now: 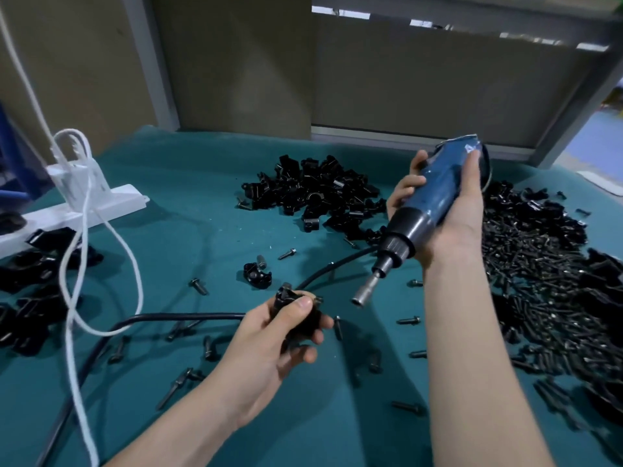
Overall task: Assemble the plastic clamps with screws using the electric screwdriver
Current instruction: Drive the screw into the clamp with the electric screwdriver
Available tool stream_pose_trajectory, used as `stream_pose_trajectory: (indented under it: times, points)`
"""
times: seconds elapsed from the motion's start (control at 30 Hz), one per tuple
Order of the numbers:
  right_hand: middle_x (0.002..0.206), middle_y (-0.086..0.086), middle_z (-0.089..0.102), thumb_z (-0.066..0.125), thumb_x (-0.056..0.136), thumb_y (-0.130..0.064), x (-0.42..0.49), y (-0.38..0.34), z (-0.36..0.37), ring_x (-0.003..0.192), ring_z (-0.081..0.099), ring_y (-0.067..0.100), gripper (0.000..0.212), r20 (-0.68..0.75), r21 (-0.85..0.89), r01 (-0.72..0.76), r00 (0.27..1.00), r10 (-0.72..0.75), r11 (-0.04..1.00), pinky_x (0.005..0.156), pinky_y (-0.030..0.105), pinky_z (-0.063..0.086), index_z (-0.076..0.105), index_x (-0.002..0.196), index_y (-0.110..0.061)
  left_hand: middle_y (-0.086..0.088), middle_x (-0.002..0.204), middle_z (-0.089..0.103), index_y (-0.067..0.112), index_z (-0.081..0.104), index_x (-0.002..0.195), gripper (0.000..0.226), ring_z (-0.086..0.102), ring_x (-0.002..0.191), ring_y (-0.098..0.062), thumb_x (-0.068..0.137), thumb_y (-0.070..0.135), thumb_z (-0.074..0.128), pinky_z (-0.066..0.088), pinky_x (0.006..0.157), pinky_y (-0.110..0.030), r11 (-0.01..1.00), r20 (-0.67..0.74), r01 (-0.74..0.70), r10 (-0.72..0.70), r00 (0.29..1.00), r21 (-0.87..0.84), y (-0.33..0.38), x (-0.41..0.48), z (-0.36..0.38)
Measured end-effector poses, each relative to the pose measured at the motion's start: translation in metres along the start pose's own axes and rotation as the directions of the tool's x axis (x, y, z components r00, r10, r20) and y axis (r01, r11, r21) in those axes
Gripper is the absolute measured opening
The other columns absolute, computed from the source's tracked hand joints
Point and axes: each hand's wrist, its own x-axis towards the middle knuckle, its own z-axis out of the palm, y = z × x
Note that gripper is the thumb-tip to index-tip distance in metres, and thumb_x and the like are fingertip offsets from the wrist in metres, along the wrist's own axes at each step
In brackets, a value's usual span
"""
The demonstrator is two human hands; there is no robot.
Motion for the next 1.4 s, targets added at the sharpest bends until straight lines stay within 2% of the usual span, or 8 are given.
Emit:
stream_pose_trajectory:
  times: [0.13,0.3,0.43,0.53,0.6,0.9,1.1,1.4]
  points:
    - [0.082,-0.003,0.064,0.065,0.086,-0.047,0.001,-0.005,-0.006,0.052,0.056,0.007,0.038,-0.036,-0.043,0.058,0.998,-0.059,0.997,0.049,0.021,0.048,0.056,0.099,-0.013,-0.015,0.081,0.071,0.001,0.059,0.103,0.042,0.062,0.065,-0.014,0.071,0.028,0.066,0.052,0.055,-0.021,0.998,0.020,-0.049,0.049,0.999,0.039,-0.001,0.000,-0.002]
    - [0.082,-0.002,0.067,0.065,0.089,-0.023,-0.002,-0.010,-0.007,0.054,0.054,0.008,0.015,-0.096,-0.358,0.150,0.976,-0.196,0.922,0.051,0.020,0.046,0.052,0.095,-0.018,-0.008,0.081,0.071,0.004,0.059,0.101,0.045,0.060,0.069,-0.013,0.074,0.039,0.069,0.049,0.059,-0.020,0.973,0.027,-0.113,0.109,0.994,0.203,-0.007,0.002,-0.003]
    - [0.076,-0.003,0.064,0.061,0.089,-0.016,0.001,-0.006,0.002,0.047,0.047,0.008,0.014,-0.102,-0.321,0.188,0.968,-0.231,0.928,0.049,0.020,0.043,0.049,0.096,-0.015,-0.007,0.082,0.071,0.006,0.058,0.099,0.043,0.059,0.069,-0.012,0.076,0.041,0.070,0.048,0.059,-0.019,0.961,0.024,-0.114,0.111,0.994,0.252,-0.009,0.003,-0.004]
    - [0.075,-0.002,0.064,0.060,0.089,-0.014,0.002,0.000,0.007,0.046,0.046,0.010,0.020,-0.072,-0.365,0.238,0.957,-0.282,0.900,0.047,0.020,0.042,0.045,0.102,-0.012,-0.007,0.081,0.071,0.006,0.058,0.097,0.043,0.057,0.067,-0.013,0.077,0.041,0.071,0.047,0.057,-0.019,0.953,0.037,-0.122,0.116,0.993,0.278,-0.010,0.004,-0.004]
    - [0.074,-0.001,0.064,0.059,0.089,-0.013,0.002,0.004,0.011,0.046,0.046,0.011,0.016,-0.039,-0.395,0.258,0.954,-0.297,0.882,0.047,0.020,0.042,0.046,0.098,-0.013,-0.007,0.081,0.070,0.006,0.058,0.097,0.044,0.056,0.067,-0.015,0.073,0.041,0.069,0.047,0.057,-0.019,0.950,0.036,-0.121,0.116,0.993,0.288,-0.010,0.004,-0.004]
    - [0.073,-0.002,0.063,0.054,0.091,-0.011,-0.006,0.010,0.020,0.045,0.045,0.011,0.007,0.097,-0.394,0.282,0.959,-0.266,0.875,0.048,0.021,0.041,0.051,0.085,-0.015,-0.008,0.082,0.071,0.005,0.058,0.099,0.048,0.055,0.066,-0.014,0.070,0.043,0.069,0.047,0.058,-0.019,0.943,0.061,-0.121,0.108,0.992,0.309,-0.009,0.003,-0.007]
    - [0.074,-0.003,0.060,0.049,0.092,-0.013,-0.009,0.009,0.019,0.044,0.043,0.009,0.005,0.163,-0.359,0.284,0.957,-0.240,0.889,0.048,0.021,0.042,0.051,0.089,-0.015,-0.009,0.081,0.071,0.004,0.058,0.097,0.033,0.058,0.065,-0.011,0.079,0.030,0.064,0.047,0.057,-0.019,0.946,0.110,-0.122,0.093,0.990,0.299,-0.008,0.003,-0.007]
    - [0.075,-0.005,0.056,0.049,0.089,-0.017,-0.009,0.009,0.016,0.045,0.043,0.006,0.005,0.270,-0.304,0.251,0.948,-0.169,0.919,0.049,0.020,0.043,0.048,0.094,-0.016,-0.013,0.080,0.070,0.002,0.058,0.098,0.031,0.060,0.065,-0.014,0.080,0.028,0.063,0.047,0.054,-0.019,0.966,0.135,-0.103,0.072,0.988,0.236,-0.007,0.001,-0.006]
